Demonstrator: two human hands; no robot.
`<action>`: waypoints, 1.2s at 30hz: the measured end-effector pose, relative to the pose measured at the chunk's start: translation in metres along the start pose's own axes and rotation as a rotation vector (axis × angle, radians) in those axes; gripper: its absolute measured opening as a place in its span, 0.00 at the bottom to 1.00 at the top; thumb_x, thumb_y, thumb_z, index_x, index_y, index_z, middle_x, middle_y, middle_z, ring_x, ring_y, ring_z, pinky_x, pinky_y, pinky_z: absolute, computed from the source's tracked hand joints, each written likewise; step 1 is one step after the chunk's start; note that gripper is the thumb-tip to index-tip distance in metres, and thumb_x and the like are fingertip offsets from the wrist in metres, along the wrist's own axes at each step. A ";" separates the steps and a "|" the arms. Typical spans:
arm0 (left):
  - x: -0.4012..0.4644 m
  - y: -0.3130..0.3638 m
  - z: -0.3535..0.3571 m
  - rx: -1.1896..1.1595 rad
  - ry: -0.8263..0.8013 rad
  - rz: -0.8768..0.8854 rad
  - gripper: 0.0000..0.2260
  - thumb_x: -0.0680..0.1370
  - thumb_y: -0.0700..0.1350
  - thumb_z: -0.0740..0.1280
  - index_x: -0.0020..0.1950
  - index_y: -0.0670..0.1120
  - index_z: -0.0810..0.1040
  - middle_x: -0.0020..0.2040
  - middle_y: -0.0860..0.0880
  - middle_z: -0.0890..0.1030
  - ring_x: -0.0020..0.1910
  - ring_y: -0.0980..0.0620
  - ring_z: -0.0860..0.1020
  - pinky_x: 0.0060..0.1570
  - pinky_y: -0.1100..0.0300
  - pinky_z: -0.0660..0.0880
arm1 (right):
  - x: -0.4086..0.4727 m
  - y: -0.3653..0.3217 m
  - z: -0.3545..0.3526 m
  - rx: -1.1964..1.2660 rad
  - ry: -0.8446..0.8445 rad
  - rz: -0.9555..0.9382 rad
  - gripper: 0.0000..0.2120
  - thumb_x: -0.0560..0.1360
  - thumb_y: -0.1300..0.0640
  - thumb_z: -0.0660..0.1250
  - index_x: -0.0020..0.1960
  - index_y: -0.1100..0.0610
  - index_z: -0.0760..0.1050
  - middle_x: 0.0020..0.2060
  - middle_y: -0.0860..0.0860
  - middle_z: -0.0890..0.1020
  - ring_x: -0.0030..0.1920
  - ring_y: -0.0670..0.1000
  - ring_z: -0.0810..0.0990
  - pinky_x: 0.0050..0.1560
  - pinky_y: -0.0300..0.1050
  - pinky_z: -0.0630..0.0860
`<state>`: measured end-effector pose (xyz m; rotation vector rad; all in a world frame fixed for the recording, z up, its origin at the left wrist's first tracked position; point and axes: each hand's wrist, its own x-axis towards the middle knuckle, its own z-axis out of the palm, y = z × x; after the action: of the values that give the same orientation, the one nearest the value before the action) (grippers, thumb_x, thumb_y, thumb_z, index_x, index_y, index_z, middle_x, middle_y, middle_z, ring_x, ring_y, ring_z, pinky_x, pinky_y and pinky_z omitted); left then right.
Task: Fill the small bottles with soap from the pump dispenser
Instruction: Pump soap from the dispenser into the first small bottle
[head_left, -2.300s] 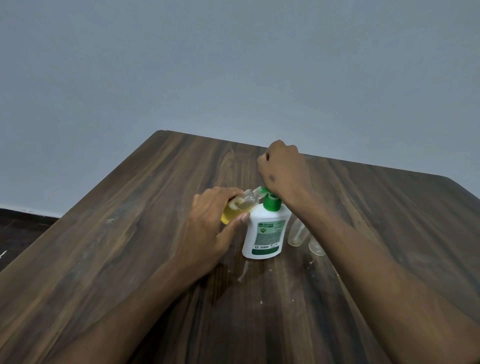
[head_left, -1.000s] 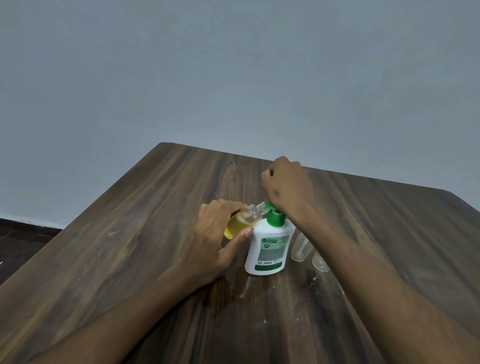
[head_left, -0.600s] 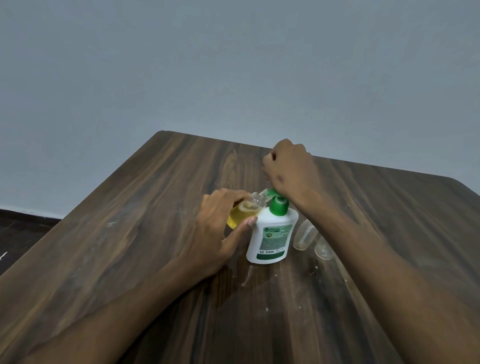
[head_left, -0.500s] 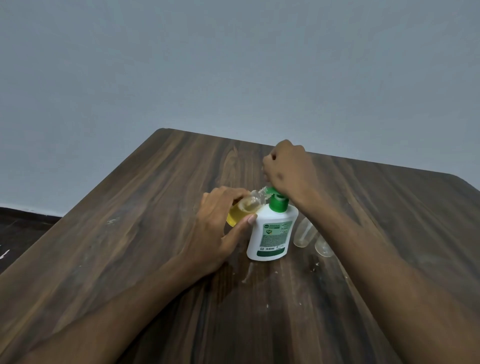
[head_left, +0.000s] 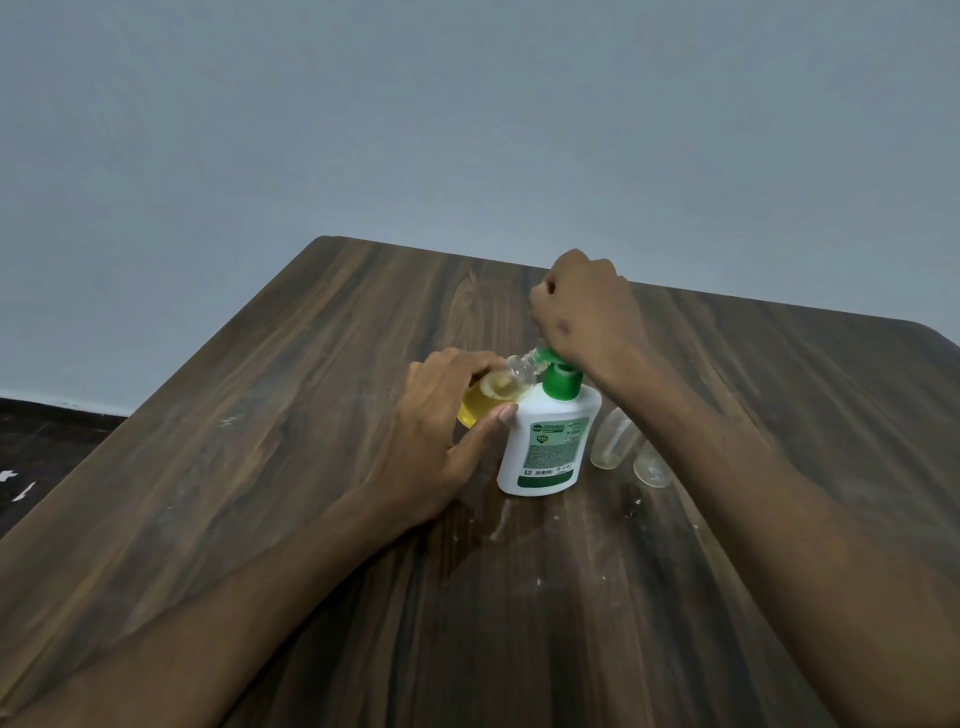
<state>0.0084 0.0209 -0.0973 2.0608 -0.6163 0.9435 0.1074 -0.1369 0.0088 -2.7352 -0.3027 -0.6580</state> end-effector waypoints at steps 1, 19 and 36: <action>0.000 0.000 0.000 0.000 0.004 0.001 0.14 0.83 0.49 0.67 0.63 0.42 0.80 0.55 0.49 0.81 0.53 0.49 0.79 0.51 0.43 0.74 | 0.000 -0.001 -0.001 -0.004 0.005 -0.007 0.12 0.75 0.57 0.57 0.33 0.57 0.64 0.29 0.52 0.72 0.28 0.55 0.68 0.29 0.46 0.61; 0.000 0.000 -0.001 0.014 0.013 0.014 0.14 0.83 0.50 0.66 0.63 0.43 0.79 0.57 0.50 0.81 0.54 0.50 0.78 0.52 0.46 0.74 | -0.005 -0.008 -0.012 -0.076 0.042 -0.033 0.15 0.79 0.57 0.57 0.34 0.55 0.59 0.30 0.52 0.69 0.29 0.53 0.65 0.35 0.49 0.62; 0.001 0.001 -0.002 0.022 0.002 -0.004 0.14 0.83 0.49 0.67 0.63 0.42 0.80 0.56 0.49 0.81 0.53 0.50 0.78 0.52 0.48 0.73 | -0.005 -0.008 -0.008 -0.044 0.066 -0.008 0.15 0.77 0.58 0.57 0.33 0.56 0.59 0.29 0.53 0.68 0.29 0.55 0.64 0.32 0.48 0.58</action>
<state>0.0075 0.0220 -0.0957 2.0795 -0.6032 0.9538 0.0978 -0.1328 0.0156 -2.7481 -0.2875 -0.7648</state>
